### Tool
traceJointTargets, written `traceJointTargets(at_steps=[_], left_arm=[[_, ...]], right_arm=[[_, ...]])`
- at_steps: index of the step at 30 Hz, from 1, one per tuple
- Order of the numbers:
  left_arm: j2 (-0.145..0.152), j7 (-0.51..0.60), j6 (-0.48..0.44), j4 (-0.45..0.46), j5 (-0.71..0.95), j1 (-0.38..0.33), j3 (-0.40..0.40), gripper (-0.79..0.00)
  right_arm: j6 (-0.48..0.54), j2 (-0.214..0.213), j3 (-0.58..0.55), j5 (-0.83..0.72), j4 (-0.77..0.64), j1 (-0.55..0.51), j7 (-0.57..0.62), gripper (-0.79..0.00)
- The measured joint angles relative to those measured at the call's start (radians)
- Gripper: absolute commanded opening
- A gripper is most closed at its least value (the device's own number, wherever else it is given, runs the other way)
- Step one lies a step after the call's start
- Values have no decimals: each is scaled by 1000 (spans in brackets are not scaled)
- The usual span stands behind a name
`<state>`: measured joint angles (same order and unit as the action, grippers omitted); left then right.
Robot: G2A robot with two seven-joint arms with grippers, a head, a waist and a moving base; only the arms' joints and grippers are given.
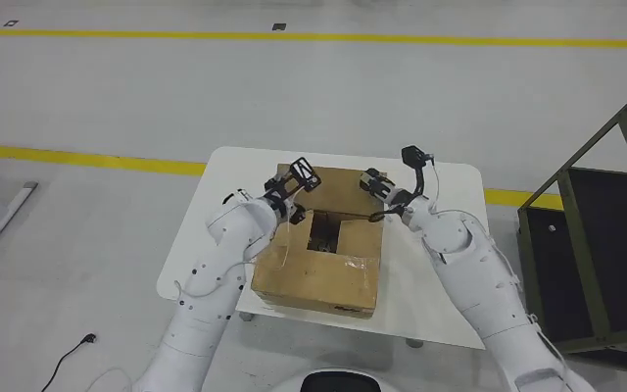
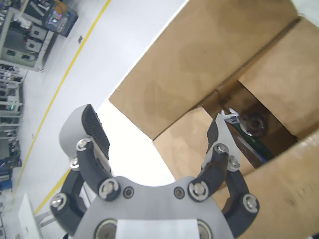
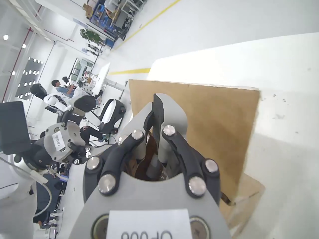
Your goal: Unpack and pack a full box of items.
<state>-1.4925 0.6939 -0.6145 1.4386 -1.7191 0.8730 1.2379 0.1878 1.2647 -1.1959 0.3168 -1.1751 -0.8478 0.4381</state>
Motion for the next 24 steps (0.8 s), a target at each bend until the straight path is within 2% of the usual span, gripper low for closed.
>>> traceJointTargets(at_steps=[4, 6, 9, 11, 17, 24], left_arm=[[13, 109, -194, 45, 148, 31, 40, 0], [15, 163, -236, 43, 226, 36, 56, 0], [15, 259, -246, 24, 408, 22, 67, 0], [19, 282, -234, 17, 481, 12, 60, 0], [19, 279, -233, 18, 479, 12, 59, 0], [18, 269, -227, 6, 493, 20, 53, 0]], right_arm=[[-29, -28, -94, 16, -157, -125, 24, -785], [-45, -36, -126, 14, -227, -179, 31, -785], [-68, -44, -162, -2, -325, -263, 40, -785], [-80, -48, -177, -7, -362, -306, 55, -785], [-88, -54, -203, -31, -379, -370, 58, -785], [-95, -56, -203, -29, -373, -379, 56, -785]])
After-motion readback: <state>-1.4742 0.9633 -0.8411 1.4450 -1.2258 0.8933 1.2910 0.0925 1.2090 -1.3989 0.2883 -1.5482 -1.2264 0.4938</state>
